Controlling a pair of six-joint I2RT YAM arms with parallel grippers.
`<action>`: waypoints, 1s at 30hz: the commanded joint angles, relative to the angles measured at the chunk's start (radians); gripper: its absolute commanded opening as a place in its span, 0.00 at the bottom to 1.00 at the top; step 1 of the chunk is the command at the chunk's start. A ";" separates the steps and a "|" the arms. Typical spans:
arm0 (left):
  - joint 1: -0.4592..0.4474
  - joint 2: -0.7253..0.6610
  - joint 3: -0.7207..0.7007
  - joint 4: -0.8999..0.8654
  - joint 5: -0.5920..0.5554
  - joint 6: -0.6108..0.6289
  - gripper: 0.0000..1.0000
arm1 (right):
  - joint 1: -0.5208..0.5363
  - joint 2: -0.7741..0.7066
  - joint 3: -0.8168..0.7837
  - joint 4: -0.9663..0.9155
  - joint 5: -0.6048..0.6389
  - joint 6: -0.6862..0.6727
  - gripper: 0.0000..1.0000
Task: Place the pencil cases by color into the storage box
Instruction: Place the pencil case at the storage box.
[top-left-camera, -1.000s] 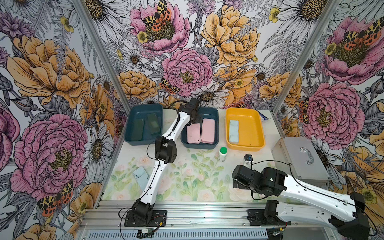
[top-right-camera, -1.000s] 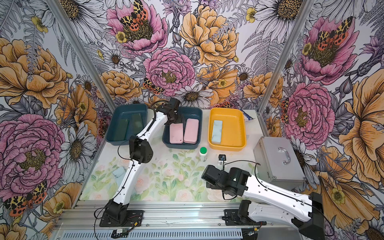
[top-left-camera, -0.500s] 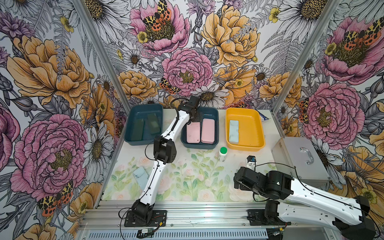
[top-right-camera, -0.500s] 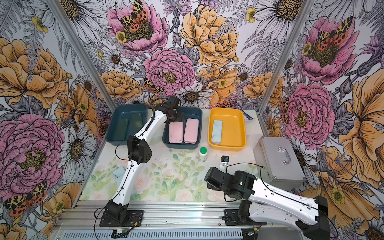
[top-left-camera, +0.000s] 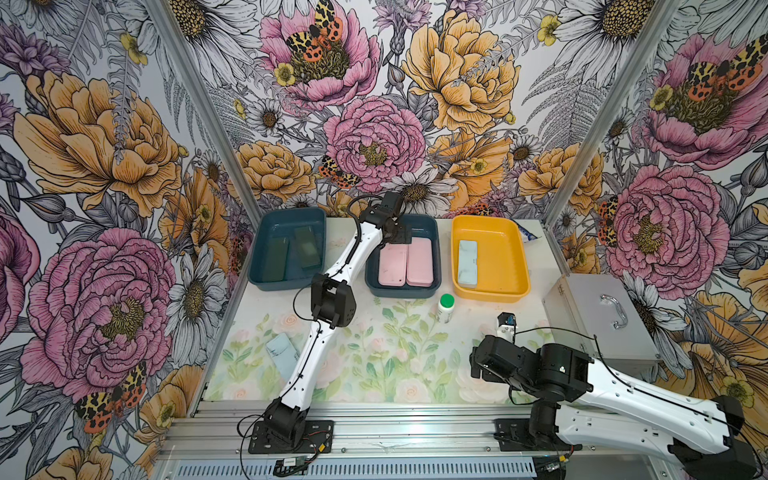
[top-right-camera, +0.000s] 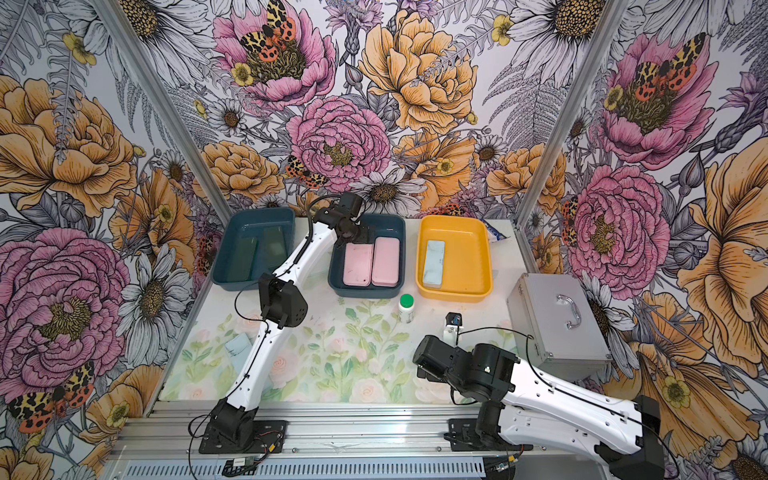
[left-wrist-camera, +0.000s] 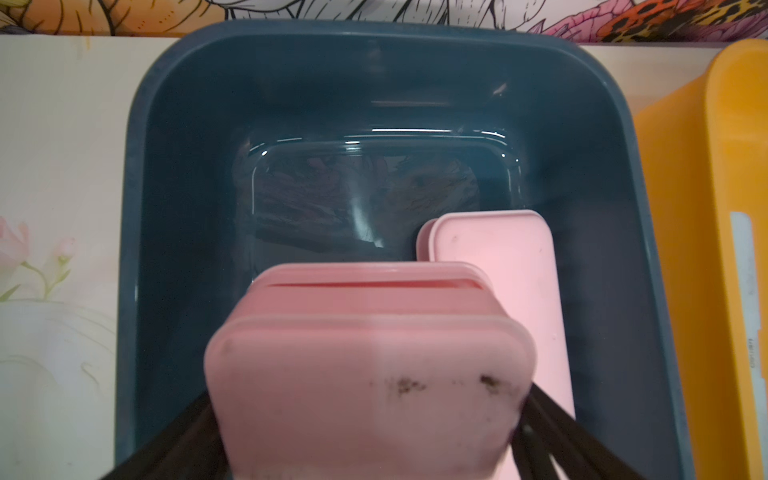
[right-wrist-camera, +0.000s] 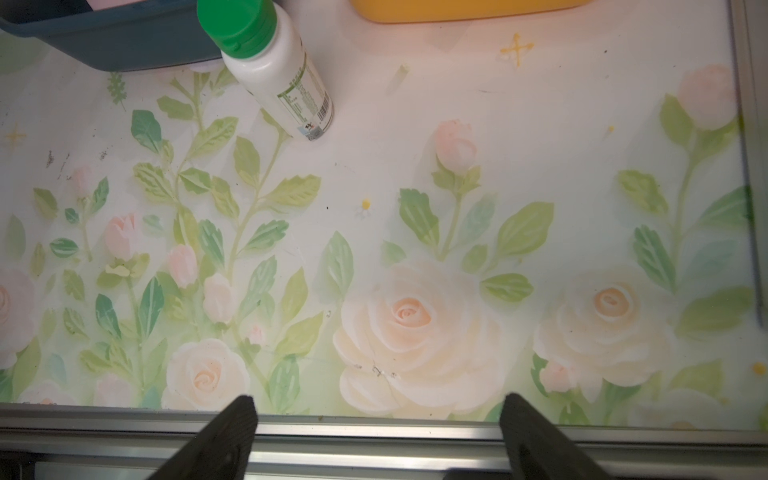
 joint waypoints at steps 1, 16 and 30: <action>0.010 0.010 0.025 0.025 0.040 0.024 0.78 | 0.009 -0.020 -0.017 -0.020 -0.004 0.026 0.95; -0.054 -0.010 0.016 0.031 -0.215 0.119 0.99 | 0.010 -0.030 -0.031 -0.021 -0.010 0.025 0.95; -0.061 -0.069 -0.030 0.077 -0.247 0.049 0.99 | 0.012 -0.037 -0.044 -0.023 -0.012 0.041 0.95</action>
